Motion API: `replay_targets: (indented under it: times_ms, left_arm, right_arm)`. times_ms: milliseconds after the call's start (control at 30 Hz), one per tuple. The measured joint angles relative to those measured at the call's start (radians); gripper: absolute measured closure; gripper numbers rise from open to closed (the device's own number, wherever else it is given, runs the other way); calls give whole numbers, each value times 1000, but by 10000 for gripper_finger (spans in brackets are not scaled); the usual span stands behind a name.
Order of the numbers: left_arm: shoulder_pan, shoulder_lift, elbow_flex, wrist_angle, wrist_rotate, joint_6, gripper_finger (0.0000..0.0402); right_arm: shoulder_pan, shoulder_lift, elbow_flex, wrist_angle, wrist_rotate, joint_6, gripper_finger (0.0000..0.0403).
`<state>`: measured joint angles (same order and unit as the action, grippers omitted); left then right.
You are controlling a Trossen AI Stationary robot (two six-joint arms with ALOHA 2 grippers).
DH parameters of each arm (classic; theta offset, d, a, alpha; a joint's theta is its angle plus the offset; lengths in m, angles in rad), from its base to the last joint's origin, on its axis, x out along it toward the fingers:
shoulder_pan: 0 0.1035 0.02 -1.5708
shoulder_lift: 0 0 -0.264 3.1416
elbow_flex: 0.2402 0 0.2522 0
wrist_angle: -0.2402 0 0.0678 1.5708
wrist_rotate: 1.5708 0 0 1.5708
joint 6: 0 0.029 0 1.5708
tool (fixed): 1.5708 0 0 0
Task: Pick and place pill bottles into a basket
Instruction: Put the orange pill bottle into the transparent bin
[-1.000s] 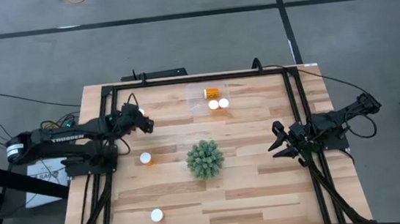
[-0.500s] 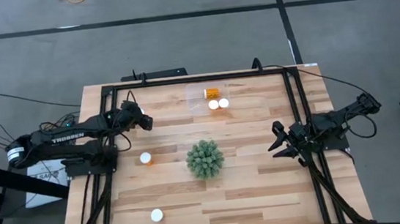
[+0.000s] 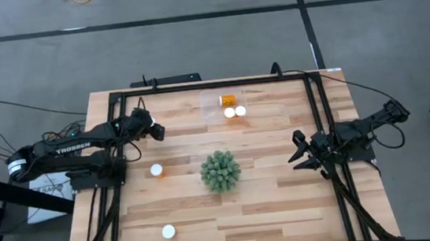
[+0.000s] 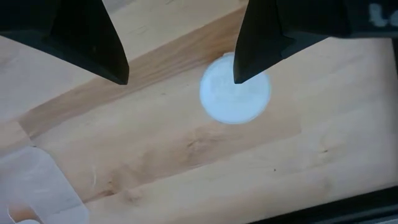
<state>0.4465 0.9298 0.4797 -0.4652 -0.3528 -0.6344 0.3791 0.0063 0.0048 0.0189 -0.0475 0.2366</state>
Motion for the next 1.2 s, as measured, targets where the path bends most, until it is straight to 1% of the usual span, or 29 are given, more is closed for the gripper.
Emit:
replay_targets:
  times_ms: [67, 167, 300, 433, 633, 900, 1200]
  left_arm:
    - [0, 0, 0, 0, -19, 11, 120]
    - [0, 0, 0, -8, -77, 52, 120]
    - [0, 0, 0, -67, -125, 73, 120]
    - [0, 0, 0, -108, -125, 73, 120]
    - [3, 16, 0, -43, -104, 80, 120]
    - [37, 128, 0, -12, -59, 119, 120]
    - [47, 207, 0, 57, -89, 159, 120]
  right_arm:
    - [0, 0, 0, 0, 0, 0, 283]
    - [0, 0, 0, 0, 0, 0, 283]
    - [0, 0, 0, 0, 0, 0, 283]
    - [0, 0, 0, 0, 0, 0, 283]
    - [0, 0, 0, 0, 0, 0, 283]
    - [0, 0, 0, 0, 0, 0, 283]
    - [0, 0, 0, 0, 0, 0, 283]
